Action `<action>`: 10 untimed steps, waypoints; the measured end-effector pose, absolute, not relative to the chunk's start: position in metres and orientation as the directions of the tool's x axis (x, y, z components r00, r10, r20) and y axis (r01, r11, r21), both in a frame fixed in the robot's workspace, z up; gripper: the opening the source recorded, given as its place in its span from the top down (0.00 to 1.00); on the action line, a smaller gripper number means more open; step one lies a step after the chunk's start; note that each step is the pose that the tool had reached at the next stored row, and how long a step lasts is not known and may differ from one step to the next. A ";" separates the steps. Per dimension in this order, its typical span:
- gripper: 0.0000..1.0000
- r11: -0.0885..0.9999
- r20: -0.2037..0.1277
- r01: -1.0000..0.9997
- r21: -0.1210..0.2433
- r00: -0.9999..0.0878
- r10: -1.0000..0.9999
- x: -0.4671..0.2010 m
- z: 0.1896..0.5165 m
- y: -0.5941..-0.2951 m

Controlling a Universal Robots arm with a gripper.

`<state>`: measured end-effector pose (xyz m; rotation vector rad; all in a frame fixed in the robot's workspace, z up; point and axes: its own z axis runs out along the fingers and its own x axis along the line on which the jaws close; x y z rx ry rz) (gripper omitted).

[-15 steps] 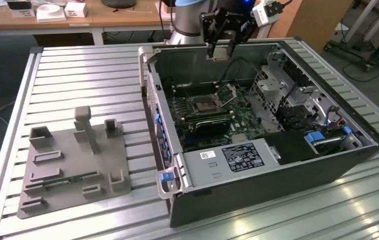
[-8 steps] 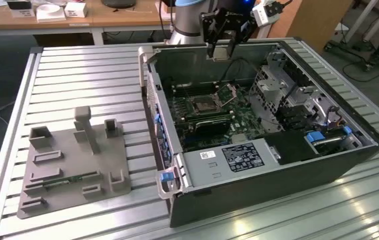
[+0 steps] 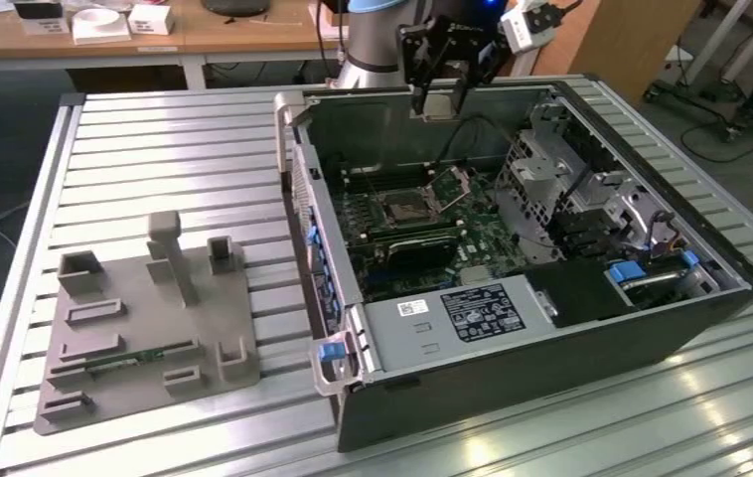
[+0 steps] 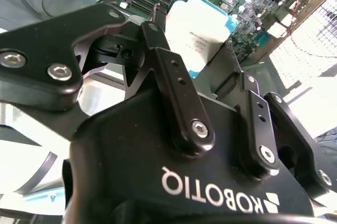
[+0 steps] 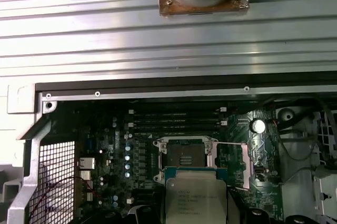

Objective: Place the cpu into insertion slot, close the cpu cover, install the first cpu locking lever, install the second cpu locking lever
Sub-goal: 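Place the cpu into insertion slot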

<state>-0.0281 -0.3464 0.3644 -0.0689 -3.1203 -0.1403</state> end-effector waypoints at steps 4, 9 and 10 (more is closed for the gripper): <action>0.46 0.990 0.019 0.106 0.089 -0.994 0.105 -0.028 0.364 -0.346; 0.46 0.977 0.019 0.194 0.089 -0.981 0.194 -0.028 0.364 -0.346; 0.46 0.973 0.019 0.212 0.089 -0.977 0.211 -0.028 0.364 -0.346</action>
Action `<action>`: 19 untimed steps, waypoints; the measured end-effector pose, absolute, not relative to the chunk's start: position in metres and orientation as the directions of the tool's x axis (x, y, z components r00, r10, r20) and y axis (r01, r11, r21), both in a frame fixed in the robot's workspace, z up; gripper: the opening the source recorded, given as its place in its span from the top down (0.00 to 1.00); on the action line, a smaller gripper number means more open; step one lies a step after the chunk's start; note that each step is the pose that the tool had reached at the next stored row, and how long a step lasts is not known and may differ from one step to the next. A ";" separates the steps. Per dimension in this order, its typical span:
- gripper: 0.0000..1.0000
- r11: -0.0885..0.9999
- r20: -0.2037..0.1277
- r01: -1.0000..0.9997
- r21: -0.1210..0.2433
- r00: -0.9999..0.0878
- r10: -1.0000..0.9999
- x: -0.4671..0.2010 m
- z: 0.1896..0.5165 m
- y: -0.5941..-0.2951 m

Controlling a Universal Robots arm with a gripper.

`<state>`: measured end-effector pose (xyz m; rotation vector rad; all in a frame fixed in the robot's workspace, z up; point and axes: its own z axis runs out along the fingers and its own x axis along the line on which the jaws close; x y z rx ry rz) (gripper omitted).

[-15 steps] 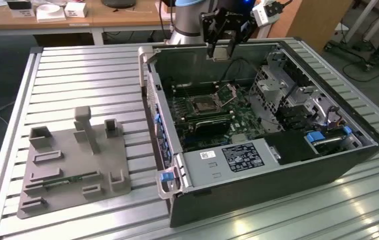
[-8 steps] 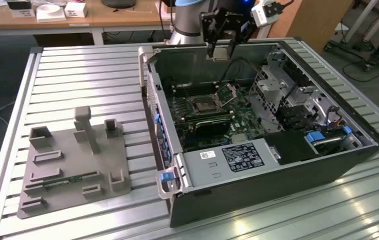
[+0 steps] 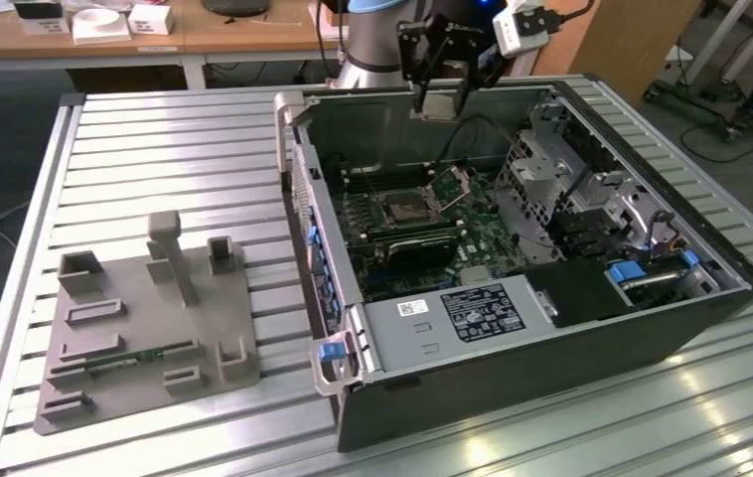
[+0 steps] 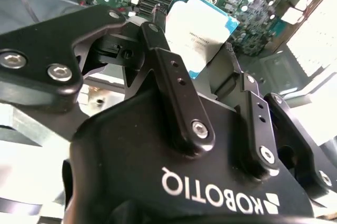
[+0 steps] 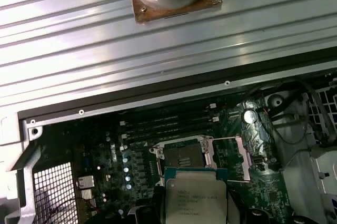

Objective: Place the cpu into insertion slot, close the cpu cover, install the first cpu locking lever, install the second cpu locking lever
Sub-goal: 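Place the cpu into insertion slot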

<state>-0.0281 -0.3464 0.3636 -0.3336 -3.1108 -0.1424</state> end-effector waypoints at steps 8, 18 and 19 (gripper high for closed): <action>0.46 0.932 0.019 0.352 0.089 -0.936 0.352 -0.028 0.363 -0.346; 0.46 0.914 0.019 0.396 0.089 -0.918 0.396 -0.028 0.362 -0.346; 0.46 0.914 0.019 0.396 0.089 -0.918 0.396 -0.028 0.362 -0.346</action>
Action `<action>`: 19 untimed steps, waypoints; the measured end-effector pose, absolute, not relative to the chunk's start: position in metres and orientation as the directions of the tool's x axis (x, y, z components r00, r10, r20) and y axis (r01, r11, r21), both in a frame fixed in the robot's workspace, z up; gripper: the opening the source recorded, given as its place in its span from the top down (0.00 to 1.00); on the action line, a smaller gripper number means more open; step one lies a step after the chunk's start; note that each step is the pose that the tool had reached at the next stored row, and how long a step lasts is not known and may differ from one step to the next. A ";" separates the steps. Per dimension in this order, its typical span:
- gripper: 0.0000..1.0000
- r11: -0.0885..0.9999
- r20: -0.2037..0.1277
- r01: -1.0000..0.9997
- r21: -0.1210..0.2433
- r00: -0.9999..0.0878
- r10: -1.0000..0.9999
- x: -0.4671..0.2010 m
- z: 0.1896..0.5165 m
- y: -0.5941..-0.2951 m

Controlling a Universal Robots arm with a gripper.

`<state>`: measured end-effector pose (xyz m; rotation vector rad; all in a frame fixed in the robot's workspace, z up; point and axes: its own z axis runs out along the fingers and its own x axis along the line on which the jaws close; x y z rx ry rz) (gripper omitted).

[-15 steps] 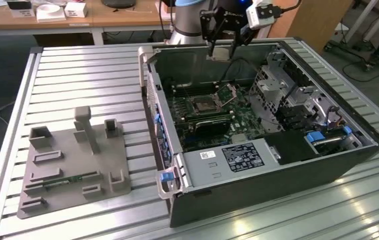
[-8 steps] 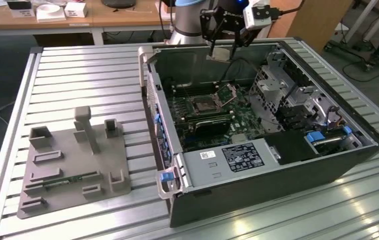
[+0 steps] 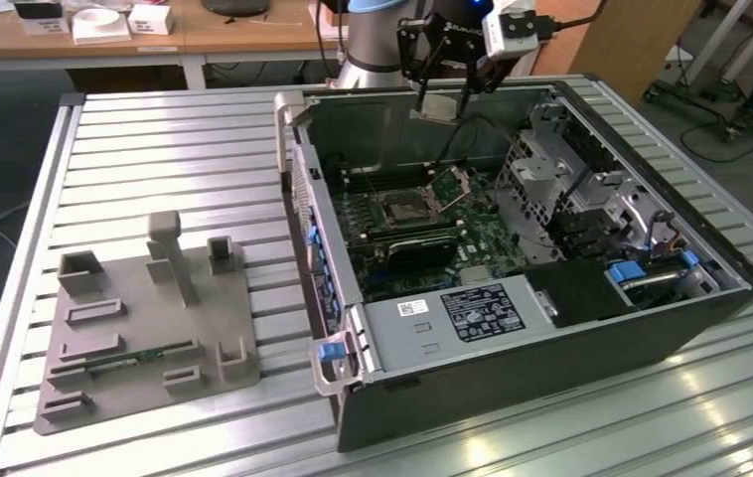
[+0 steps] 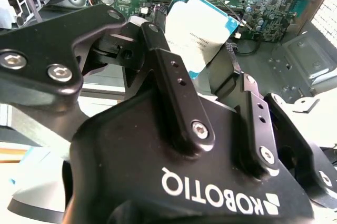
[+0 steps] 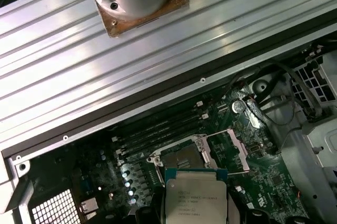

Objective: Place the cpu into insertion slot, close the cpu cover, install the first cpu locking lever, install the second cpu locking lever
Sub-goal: 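Place the cpu into insertion slot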

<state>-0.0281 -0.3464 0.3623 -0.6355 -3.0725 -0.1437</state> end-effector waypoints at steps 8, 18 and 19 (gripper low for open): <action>0.46 0.909 0.019 0.407 0.089 -0.913 0.407 -0.028 0.362 -0.346; 0.46 0.867 0.019 0.490 0.089 -0.872 0.490 -0.028 0.362 -0.346; 0.46 0.863 0.019 0.498 0.089 -0.867 0.498 -0.028 0.362 -0.346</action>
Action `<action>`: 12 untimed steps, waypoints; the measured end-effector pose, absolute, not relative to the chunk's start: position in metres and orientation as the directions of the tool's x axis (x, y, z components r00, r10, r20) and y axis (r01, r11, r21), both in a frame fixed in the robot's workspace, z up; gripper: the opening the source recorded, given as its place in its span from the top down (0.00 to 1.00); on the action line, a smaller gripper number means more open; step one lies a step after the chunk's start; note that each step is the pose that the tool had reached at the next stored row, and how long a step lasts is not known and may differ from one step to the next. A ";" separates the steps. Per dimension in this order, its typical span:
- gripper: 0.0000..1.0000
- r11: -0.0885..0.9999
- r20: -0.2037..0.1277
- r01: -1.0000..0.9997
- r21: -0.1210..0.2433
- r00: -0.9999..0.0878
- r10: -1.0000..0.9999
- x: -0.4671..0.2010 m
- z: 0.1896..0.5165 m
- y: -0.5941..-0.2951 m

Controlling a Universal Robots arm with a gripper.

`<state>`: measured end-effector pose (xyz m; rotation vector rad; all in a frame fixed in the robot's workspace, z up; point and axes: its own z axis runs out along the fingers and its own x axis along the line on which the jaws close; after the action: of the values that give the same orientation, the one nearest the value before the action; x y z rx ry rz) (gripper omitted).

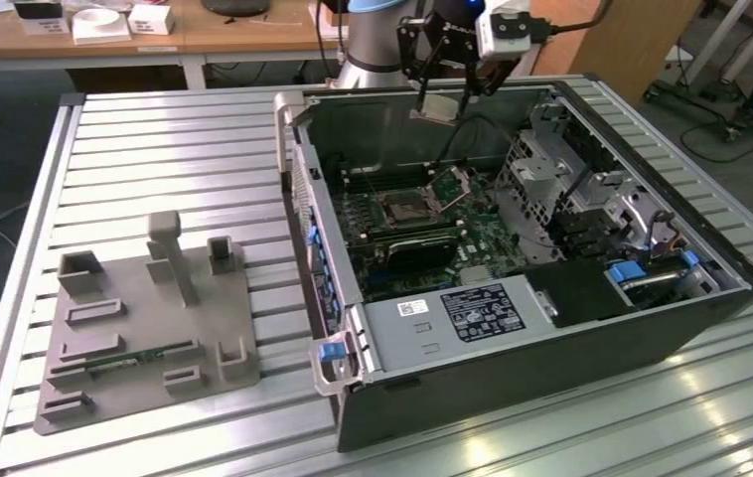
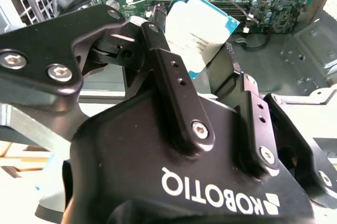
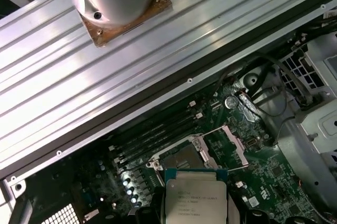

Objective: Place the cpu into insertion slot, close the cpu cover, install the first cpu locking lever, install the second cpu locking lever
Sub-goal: 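Place the cpu into insertion slot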

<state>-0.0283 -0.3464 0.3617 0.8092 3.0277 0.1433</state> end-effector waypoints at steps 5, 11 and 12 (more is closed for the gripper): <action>0.46 0.855 0.019 0.510 0.089 -0.859 0.511 -0.028 0.362 -0.346; 0.46 0.855 0.019 0.511 0.089 -0.859 0.512 -0.028 0.362 -0.346; 0.46 0.855 0.019 0.512 0.089 -0.859 0.512 -0.028 0.362 -0.346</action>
<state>-0.0283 -0.3464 0.3617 0.8335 3.0203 0.1433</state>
